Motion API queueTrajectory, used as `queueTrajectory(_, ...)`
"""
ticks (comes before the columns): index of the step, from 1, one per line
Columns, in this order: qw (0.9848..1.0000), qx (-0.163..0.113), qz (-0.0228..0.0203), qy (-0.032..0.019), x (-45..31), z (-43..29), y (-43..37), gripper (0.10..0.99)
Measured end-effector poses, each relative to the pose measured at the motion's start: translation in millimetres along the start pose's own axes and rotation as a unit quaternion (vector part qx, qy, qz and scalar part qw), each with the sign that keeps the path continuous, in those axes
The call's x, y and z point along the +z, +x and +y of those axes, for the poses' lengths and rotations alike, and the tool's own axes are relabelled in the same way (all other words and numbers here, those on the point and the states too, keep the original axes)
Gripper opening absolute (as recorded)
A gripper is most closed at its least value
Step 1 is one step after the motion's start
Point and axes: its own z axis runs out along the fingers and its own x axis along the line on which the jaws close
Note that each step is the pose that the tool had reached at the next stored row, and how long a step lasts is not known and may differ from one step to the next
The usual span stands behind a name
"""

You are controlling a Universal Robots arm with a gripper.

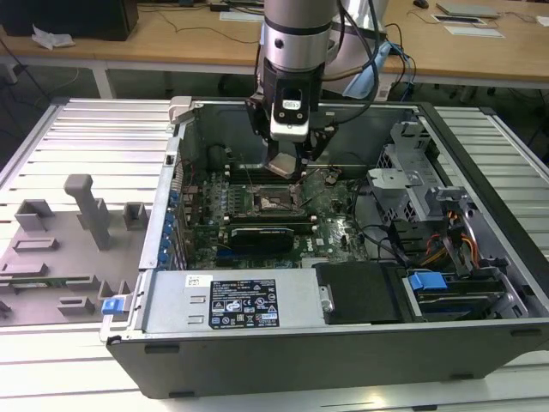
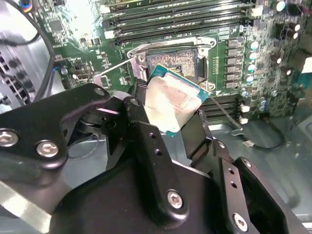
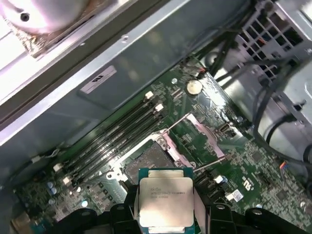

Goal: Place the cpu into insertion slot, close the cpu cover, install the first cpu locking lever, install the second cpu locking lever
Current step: 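Place the cpu into insertion slot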

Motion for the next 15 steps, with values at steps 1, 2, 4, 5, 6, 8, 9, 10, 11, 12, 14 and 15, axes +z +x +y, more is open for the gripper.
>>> queueTrajectory(1,0.9998,0.018,-0.0016,-0.0003,0.1,0.0,0.0,0.537)
queueTrajectory(2,0.9994,0.035,-0.0031,-0.0006,0.2,0.0,0.0,0.537)
queueTrajectory(4,0.9984,0.056,-0.005,-0.001,0.4,0.0,0.0,0.537)
queueTrajectory(5,0.998,0.063,-0.0056,-0.0012,0.4,0.0,0.0,0.537)
queueTrajectory(6,0.9968,0.08,-0.0071,-0.0015,0.5,0.0,0.0,0.537)
queueTrajectory(8,0.9955,0.095,-0.0084,-0.0017,0.7,-0.1,0.0,0.537)
queueTrajectory(9,0.9942,0.107,-0.0095,-0.002,0.8,-0.1,0.0,0.537)
queueTrajectory(10,0.9933,0.115,-0.0102,-0.0022,0.9,-0.1,0.0,0.537)
queueTrajectory(11,0.9924,0.122,-0.0109,-0.0022,0.9,-0.1,0.0,0.537)
queueTrajectory(12,0.9909,0.134,-0.0119,-0.0025,1.1,-0.1,0.0,0.537)
queueTrajectory(14,0.9887,0.149,-0.0133,-0.0028,1.3,-0.1,0.0,0.537)
queueTrajectory(15,0.9874,0.158,-0.014,-0.0029,1.3,-0.1,0.0,0.537)
